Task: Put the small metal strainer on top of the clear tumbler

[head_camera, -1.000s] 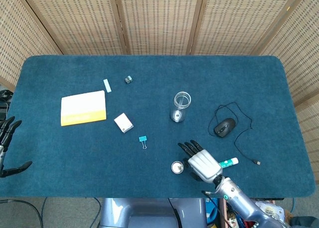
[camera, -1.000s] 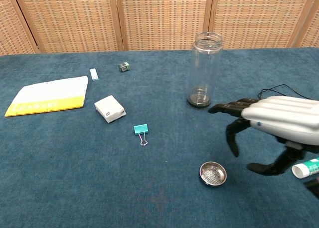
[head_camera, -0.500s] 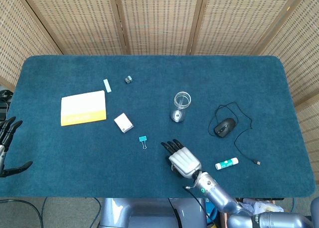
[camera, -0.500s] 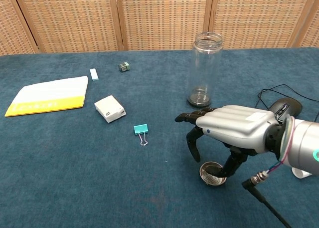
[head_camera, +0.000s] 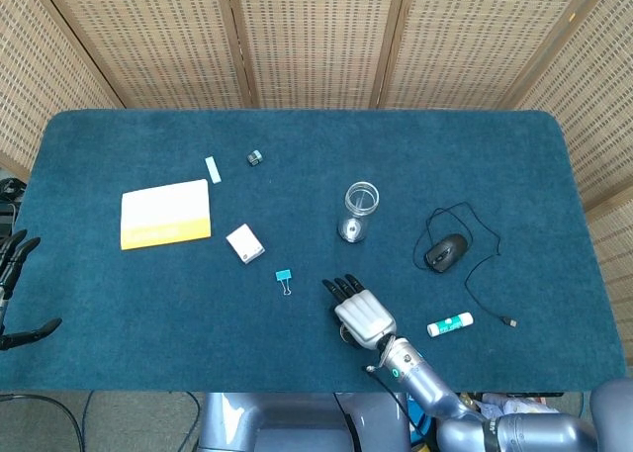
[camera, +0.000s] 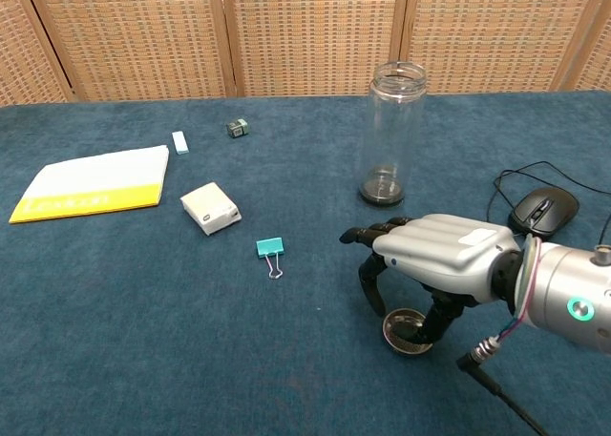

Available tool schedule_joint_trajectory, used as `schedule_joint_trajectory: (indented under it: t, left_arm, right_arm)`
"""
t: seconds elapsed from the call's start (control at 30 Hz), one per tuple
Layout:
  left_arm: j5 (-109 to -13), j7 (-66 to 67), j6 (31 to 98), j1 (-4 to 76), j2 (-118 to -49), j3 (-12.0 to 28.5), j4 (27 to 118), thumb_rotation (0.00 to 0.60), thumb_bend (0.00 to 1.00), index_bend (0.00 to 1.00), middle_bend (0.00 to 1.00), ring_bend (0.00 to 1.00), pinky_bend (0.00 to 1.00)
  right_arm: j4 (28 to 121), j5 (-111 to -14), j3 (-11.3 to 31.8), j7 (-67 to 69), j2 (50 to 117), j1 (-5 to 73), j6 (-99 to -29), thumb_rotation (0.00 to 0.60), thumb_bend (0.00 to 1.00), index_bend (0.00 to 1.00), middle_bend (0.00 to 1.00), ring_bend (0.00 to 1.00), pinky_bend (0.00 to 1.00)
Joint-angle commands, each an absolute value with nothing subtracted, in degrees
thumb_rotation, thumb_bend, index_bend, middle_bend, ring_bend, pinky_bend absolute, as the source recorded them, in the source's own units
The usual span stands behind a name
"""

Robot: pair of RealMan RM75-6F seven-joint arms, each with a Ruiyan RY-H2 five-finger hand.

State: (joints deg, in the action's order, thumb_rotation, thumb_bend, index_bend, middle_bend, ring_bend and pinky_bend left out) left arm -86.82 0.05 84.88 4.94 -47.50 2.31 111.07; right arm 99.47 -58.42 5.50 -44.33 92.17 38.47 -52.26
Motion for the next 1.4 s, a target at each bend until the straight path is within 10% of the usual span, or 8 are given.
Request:
schedule_joint_trajectory:
  t: [0.03,1.4]
  left_arm:
    - [-86.9,0.1,84.8,5.0,-47.5,2.3,111.1,0.600,0.08,0.00,0.00,0.00,0.00]
    - [-86.3,1.2,84.0,5.5,-47.8,2.3,111.4,0.600,0.08,0.00,0.00,0.00,0.00]
  right_arm:
    - [99.7,-58.6,4.9,-44.3,91.8,38.7,-52.5,0.600,0.53,0.53,0.00,0.00,0.00]
    - [100.1,-59.1,1.9,-38.6,89.8,40.7,-54.8,0.600,0.62,0.70,0.00,0.00,0.00]
